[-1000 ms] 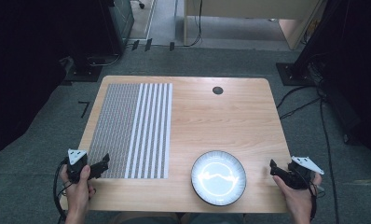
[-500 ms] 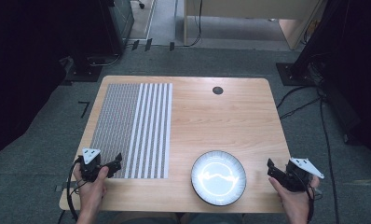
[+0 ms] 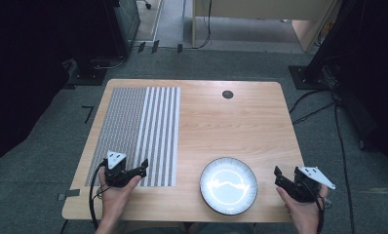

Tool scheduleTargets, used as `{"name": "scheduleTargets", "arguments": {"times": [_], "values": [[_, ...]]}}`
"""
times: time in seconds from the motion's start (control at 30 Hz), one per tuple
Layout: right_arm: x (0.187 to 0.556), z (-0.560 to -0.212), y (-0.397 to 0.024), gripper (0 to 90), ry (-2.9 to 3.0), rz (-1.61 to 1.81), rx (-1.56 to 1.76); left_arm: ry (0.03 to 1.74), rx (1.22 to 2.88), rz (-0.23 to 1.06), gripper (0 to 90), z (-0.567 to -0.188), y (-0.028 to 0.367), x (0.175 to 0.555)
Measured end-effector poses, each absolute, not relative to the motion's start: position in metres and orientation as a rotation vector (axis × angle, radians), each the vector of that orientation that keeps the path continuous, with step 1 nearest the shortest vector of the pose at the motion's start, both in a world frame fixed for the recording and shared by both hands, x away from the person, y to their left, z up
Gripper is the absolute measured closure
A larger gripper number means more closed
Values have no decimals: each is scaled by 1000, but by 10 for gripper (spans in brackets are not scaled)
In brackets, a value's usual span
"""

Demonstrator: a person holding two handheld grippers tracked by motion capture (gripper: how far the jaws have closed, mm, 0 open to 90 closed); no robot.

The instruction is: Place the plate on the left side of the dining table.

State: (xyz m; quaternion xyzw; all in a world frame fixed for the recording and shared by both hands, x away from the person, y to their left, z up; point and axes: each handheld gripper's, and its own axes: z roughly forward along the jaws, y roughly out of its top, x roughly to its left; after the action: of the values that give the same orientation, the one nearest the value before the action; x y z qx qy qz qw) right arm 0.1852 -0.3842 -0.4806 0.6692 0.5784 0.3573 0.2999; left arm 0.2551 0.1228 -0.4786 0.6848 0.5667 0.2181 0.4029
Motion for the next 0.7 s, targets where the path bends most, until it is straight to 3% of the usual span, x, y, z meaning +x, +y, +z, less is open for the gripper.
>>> {"name": "scheduleTargets", "arguments": {"times": [0.33,0.6,0.7], "values": [[186,-482,-370,259,1575,952,1752,1395,1771,489,158,-476,81,259],[186,-482,-360,263,1591,972,1737,1321,1784,417,307,-471,49,253],[185,-483,-358,320,1601,986,1732,1302,1794,393,331,-472,38,252]]}}
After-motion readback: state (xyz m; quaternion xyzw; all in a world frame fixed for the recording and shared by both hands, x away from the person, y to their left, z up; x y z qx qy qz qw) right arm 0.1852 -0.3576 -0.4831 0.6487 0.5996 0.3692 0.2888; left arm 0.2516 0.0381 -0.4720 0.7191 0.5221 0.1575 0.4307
